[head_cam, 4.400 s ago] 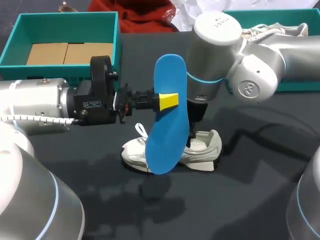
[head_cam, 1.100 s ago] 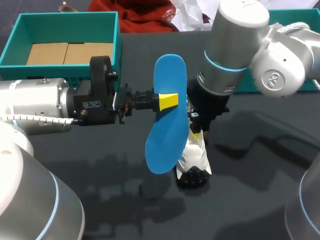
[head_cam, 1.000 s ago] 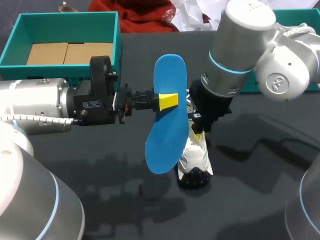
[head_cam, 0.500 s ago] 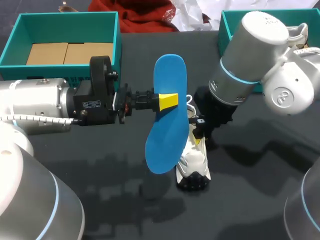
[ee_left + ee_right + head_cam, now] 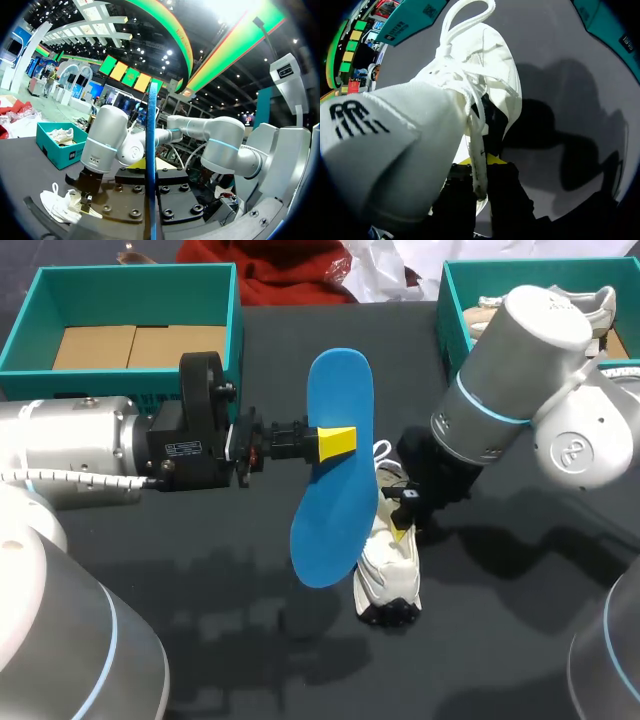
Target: Take the shoe out of the shoebox, open the shoe tongue, remove and reinsert the insole, then place the shoe into the shoebox
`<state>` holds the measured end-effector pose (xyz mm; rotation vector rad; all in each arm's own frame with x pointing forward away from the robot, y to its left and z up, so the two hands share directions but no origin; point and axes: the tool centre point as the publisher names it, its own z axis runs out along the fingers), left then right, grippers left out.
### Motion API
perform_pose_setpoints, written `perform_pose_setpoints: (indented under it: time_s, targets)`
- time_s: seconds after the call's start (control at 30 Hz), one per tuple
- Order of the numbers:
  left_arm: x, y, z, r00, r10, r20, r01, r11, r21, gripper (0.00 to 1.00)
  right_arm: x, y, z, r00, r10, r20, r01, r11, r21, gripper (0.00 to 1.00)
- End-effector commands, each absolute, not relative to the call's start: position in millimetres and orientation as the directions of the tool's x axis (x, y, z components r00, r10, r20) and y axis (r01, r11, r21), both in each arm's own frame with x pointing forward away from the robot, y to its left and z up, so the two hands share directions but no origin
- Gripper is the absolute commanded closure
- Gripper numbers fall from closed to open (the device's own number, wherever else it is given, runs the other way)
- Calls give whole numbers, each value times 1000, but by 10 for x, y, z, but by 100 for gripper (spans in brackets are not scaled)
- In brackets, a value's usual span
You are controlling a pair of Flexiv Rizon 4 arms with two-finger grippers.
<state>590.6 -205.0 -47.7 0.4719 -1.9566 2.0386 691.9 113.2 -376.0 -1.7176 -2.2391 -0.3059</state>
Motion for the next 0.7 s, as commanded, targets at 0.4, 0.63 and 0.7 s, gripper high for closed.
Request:
perform_pose_setpoints:
  time_s: [0.4,0.63,0.7]
  targets:
    - [5837,-2096,-416,-906,-75,417,-414,-53,-909,100,6883,1155,-3659,-211,914,346,967,248,-66,0]
    - [5837,-2096,-416,-906,-75,417,-414,-53,-909,100,6829,1070,-3284,-166,915,368,967,225,-123,0]
    - [5837,-2096,-416,-906,-75,417,-414,-53,-909,100,6815,1014,-3177,-157,899,408,969,220,-112,0]
